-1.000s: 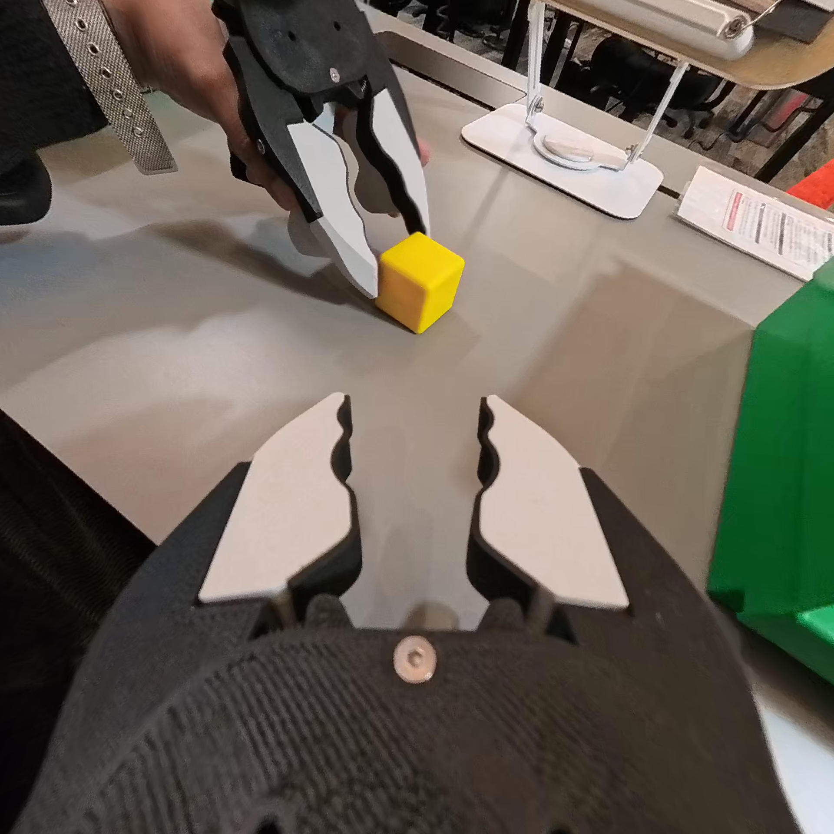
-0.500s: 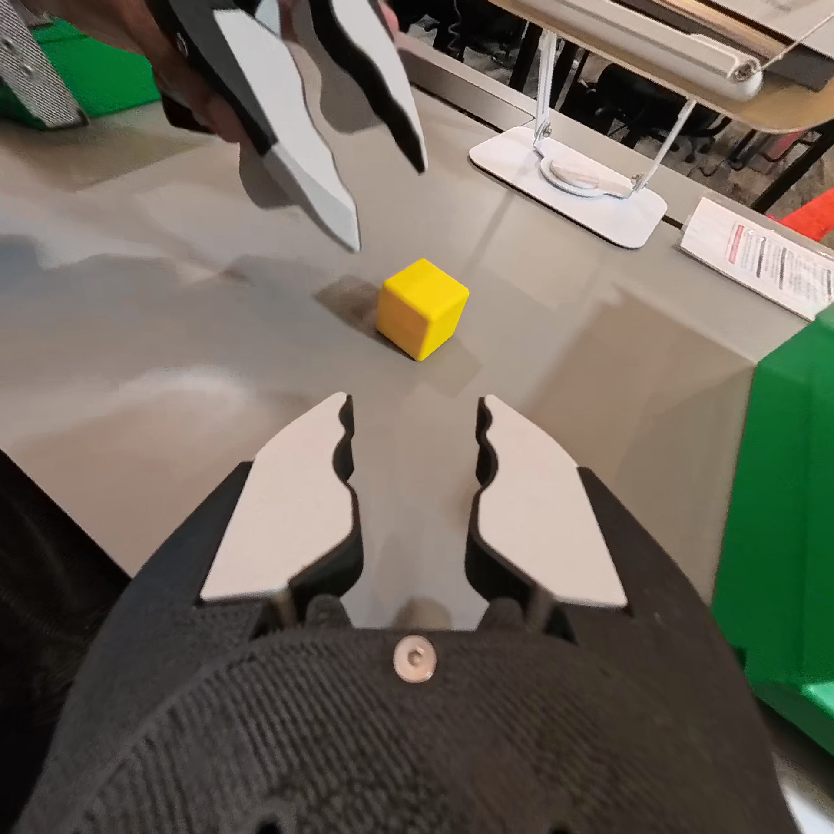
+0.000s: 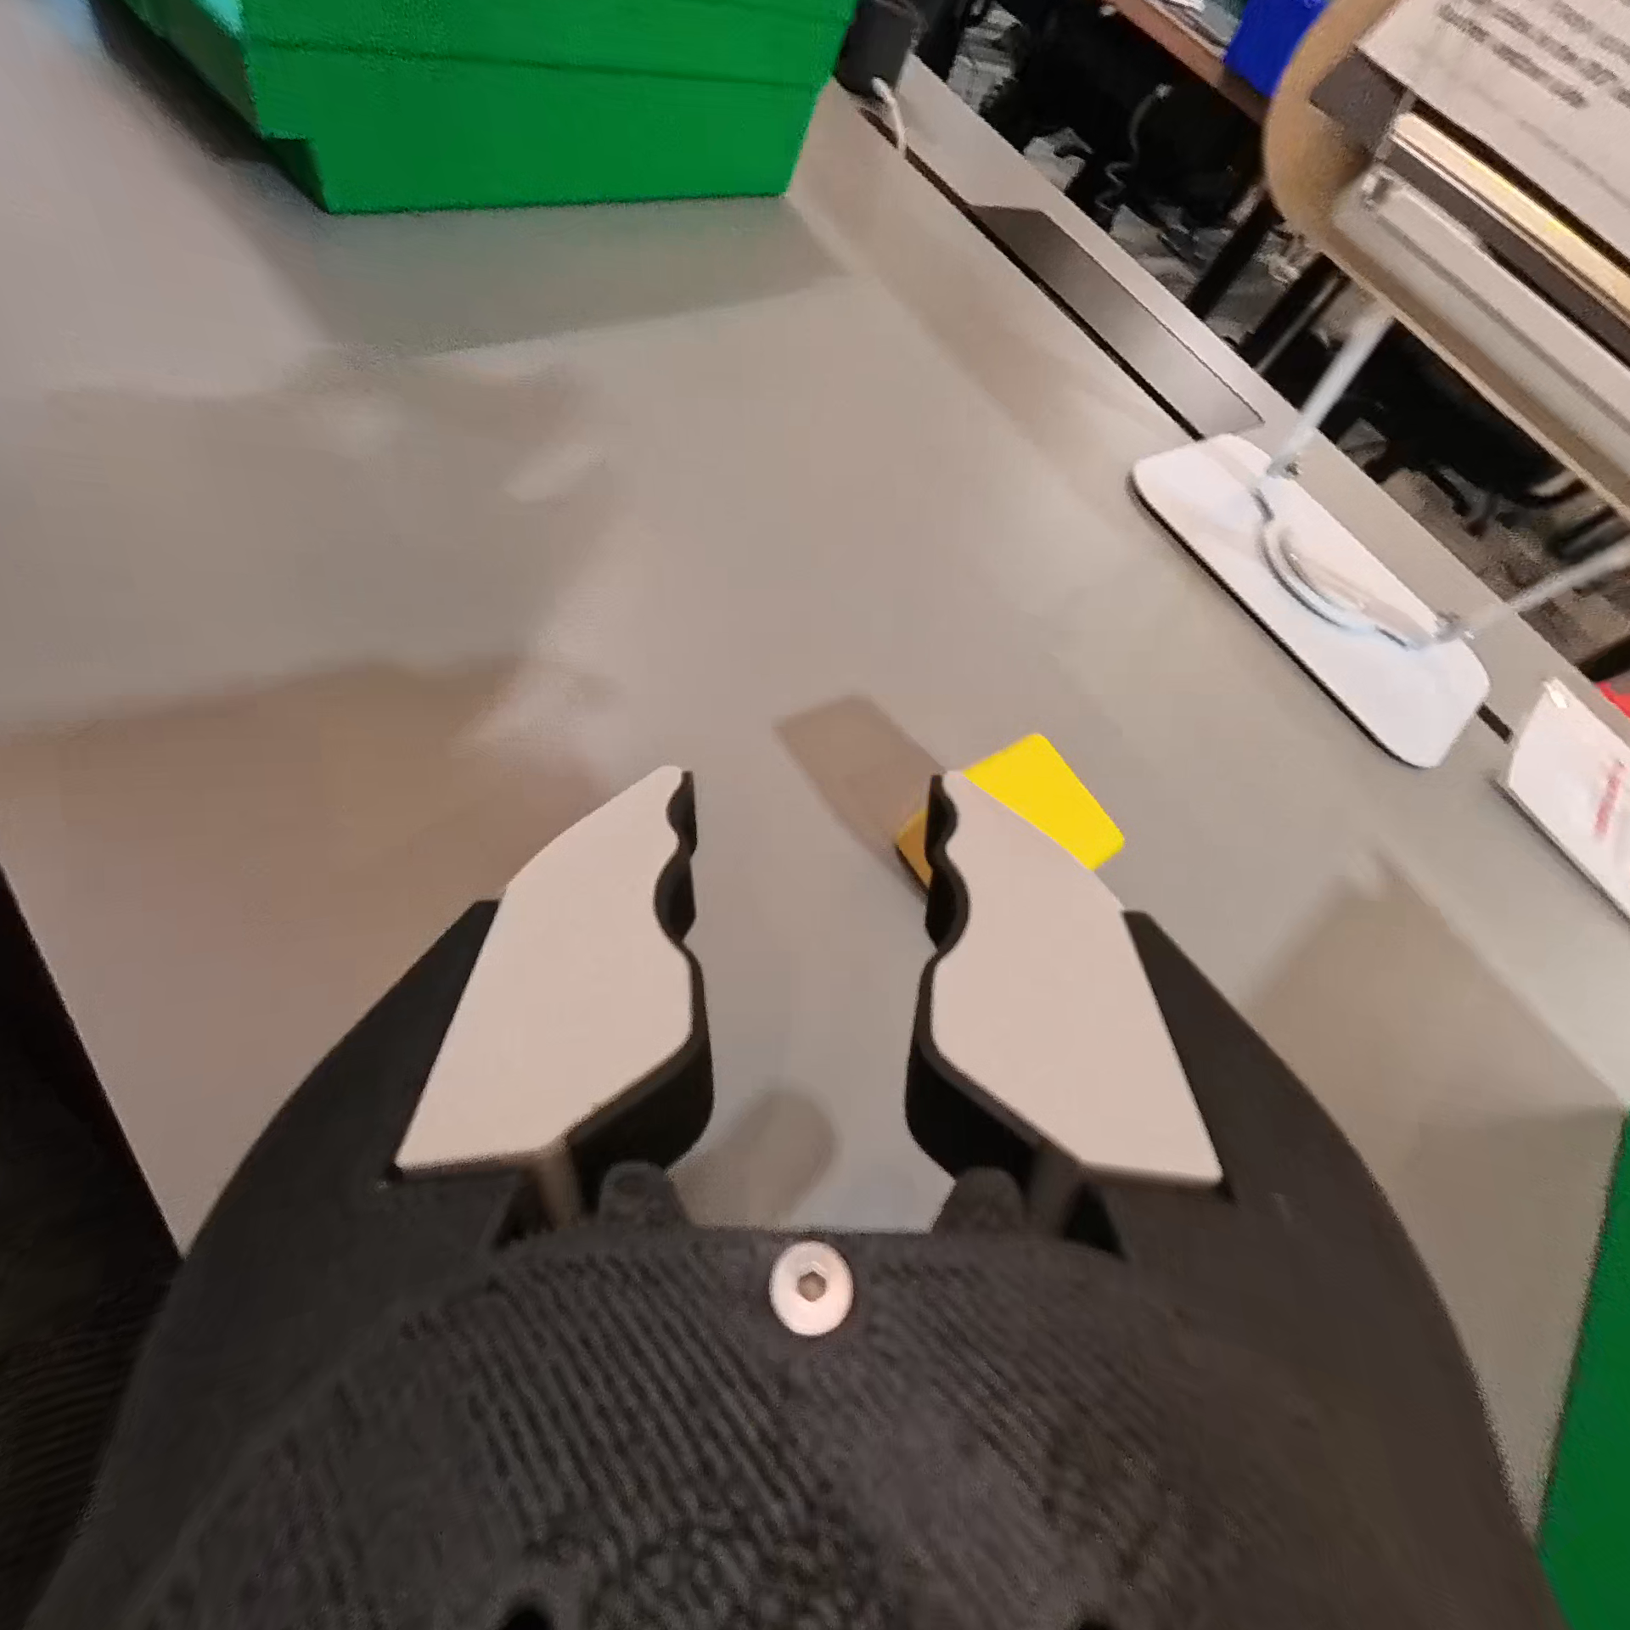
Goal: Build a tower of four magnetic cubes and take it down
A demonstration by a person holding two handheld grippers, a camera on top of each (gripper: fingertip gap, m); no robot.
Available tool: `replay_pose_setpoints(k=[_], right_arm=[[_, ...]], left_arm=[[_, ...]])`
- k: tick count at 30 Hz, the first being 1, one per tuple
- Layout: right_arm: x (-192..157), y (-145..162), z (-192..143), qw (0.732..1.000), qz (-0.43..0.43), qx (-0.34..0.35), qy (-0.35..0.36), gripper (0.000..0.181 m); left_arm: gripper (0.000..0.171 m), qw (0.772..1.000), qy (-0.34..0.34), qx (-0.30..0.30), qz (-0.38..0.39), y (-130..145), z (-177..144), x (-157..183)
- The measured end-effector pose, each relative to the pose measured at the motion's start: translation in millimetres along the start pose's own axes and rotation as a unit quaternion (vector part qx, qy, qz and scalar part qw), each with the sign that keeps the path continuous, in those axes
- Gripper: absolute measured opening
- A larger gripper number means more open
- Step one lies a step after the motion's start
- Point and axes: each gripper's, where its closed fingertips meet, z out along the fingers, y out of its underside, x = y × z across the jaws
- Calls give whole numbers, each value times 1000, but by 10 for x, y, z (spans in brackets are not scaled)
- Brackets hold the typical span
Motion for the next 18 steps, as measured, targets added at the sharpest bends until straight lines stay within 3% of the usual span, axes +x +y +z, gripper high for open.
replay_pose_setpoints(k=[5, 8, 14, 18], right_arm=[[-217, -99, 176, 998, -49, -1, -33, 51], [-289, -136, 223, 997, -67, 1, -43, 51], [-294, -159, 226, 997, -62, 6, -48, 51], [-270, -160, 212, 997, -55, 8, -46, 51]], left_arm=[[49, 996, 48, -52, -51, 505, 115, -99], [15, 992, 93, -69, -54, 656, 173, 19], [7, 990, 13, -142, -14, 901, 85, -178], [7, 980, 48, -190, -31, 1048, -37, -120]])
